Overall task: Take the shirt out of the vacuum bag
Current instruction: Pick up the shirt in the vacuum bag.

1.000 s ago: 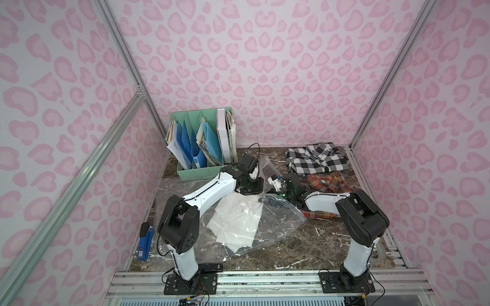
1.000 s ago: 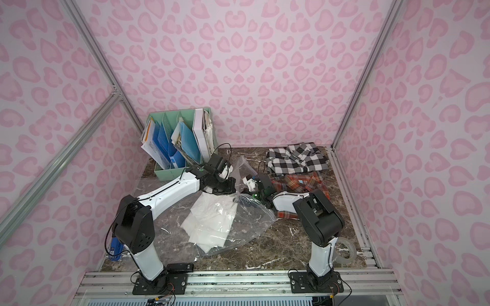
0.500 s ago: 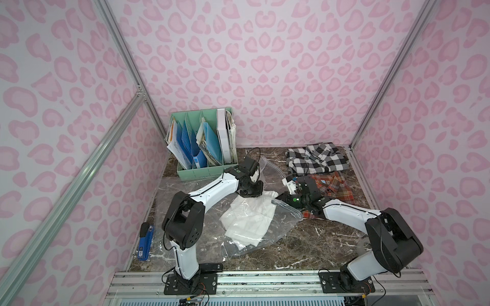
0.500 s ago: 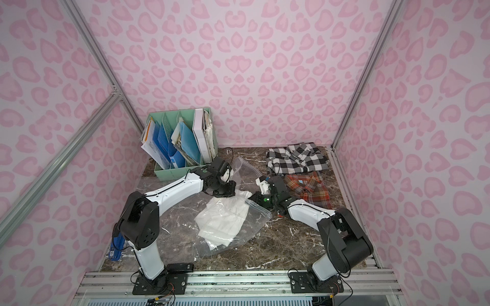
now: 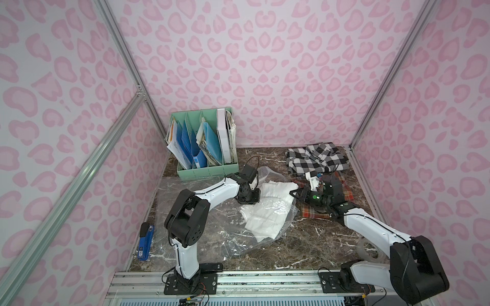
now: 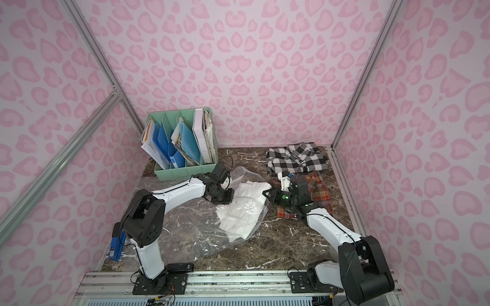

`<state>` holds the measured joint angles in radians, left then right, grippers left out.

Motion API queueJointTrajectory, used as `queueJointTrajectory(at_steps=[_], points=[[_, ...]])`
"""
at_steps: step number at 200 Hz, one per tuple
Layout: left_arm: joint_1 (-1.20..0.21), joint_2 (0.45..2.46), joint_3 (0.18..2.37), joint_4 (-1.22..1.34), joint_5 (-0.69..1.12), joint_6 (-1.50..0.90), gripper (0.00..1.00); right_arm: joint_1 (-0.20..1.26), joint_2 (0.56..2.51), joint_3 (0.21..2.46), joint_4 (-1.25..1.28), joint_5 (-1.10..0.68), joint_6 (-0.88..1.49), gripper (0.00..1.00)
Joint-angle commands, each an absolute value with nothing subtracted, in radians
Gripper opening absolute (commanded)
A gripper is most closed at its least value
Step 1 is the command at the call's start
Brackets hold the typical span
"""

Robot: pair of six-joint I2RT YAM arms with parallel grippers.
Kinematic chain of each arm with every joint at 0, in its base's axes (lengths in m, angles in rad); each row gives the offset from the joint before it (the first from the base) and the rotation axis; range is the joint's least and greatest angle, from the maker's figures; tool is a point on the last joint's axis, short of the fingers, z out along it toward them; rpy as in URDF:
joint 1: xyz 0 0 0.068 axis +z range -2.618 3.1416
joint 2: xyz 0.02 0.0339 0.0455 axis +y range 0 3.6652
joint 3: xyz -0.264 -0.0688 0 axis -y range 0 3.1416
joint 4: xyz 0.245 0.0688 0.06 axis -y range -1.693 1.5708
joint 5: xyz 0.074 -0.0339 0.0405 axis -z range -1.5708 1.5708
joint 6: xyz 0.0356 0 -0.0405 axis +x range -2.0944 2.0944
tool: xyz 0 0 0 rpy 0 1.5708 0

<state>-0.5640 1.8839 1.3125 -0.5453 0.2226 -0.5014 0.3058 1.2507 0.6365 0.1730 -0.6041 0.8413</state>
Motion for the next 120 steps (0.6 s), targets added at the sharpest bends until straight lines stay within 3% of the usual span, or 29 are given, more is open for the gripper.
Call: queueJointTrajectory(at_steps=[1,120], points=[[-0.563,1.891,1.304,-0.563,0.203,-0.486,0.04,0.248,1.198,0.621,0.231,-0.592,0.836,0.00],[-0.563,1.907,1.288,-0.580,0.165,-0.468,0.04,-0.252,1.075,0.512,0.316,-0.674,0.886,0.00]])
